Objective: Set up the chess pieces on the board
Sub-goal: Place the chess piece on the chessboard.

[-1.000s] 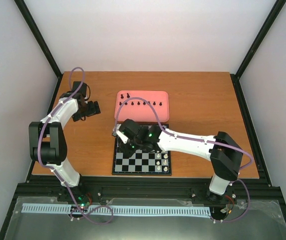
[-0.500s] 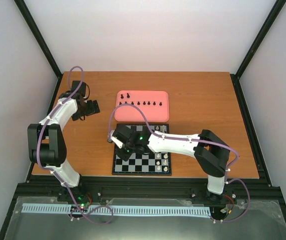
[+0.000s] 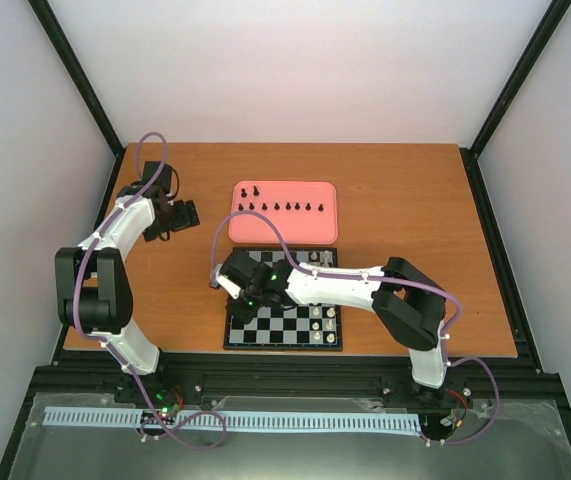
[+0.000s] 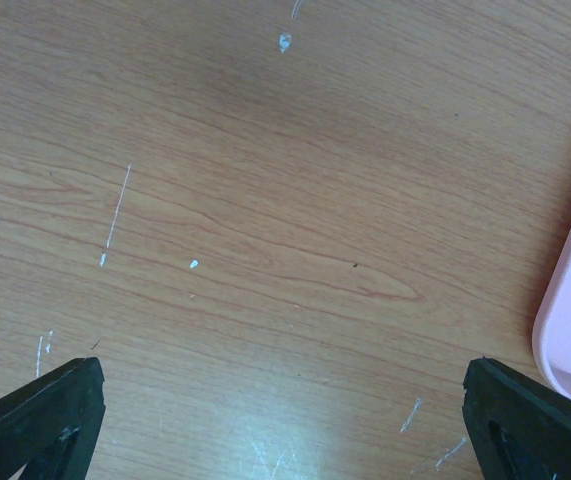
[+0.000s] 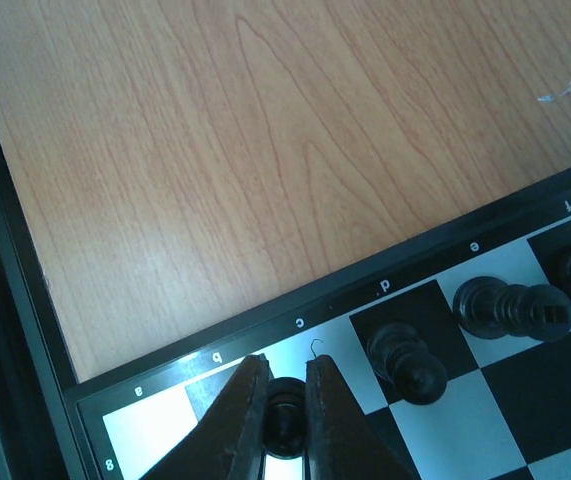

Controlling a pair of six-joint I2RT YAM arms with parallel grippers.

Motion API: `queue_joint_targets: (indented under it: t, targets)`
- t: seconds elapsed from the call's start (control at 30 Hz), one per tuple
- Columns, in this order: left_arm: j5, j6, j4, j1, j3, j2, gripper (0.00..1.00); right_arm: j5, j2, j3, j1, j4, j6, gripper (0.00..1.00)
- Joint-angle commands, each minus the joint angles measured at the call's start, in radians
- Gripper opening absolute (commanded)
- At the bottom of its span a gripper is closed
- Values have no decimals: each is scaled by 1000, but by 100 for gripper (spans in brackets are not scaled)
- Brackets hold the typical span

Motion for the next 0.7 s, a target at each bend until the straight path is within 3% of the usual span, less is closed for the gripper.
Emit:
queue_joint_targets:
  t: [0.0, 0.67]
  targets:
    - [-6, 1, 20, -1, 19, 1, 100, 9, 18, 2, 9, 59, 0, 3]
    - [-21, 5, 19, 0, 23, 22, 100, -45, 1, -117, -32, 182, 11, 3]
